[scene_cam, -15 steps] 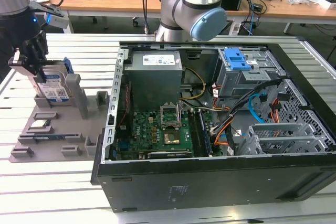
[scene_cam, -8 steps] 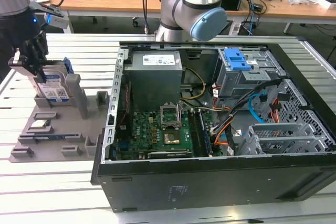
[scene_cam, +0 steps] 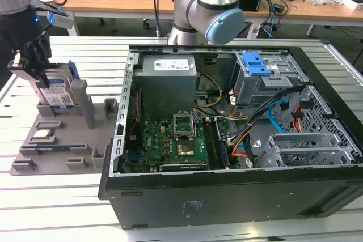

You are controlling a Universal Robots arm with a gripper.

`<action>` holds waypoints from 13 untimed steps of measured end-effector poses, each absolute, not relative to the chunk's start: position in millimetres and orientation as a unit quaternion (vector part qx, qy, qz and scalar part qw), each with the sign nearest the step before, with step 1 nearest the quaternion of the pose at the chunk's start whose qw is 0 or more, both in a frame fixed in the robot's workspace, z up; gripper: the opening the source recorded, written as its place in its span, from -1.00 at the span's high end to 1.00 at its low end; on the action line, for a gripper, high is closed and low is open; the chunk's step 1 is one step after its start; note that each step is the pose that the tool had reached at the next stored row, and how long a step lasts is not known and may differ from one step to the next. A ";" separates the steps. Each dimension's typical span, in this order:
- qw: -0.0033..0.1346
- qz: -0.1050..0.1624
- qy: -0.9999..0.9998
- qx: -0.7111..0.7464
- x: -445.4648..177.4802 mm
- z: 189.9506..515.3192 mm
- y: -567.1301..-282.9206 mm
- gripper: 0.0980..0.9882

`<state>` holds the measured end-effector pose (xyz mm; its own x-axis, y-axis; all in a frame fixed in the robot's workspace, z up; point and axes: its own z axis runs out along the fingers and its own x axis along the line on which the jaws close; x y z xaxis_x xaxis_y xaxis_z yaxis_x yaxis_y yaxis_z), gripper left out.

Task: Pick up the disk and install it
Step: 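Pick up the disk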

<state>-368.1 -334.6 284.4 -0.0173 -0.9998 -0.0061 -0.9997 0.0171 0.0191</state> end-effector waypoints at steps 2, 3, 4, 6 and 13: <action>0.005 -0.009 -0.713 0.701 -368.1 289.3 -334.6 0.40; 0.005 -0.009 -0.713 0.701 -368.1 290.9 -334.6 0.40; 0.005 -0.009 -0.713 0.701 -368.1 292.1 -334.6 0.40; 0.005 -0.009 -0.713 0.701 -368.1 296.2 -334.6 0.40; 0.005 -0.009 -0.713 0.701 -368.1 304.7 -334.6 0.40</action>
<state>-368.1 -334.6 304.7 -0.0172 -0.9998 -0.0061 -0.9997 0.0171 0.0192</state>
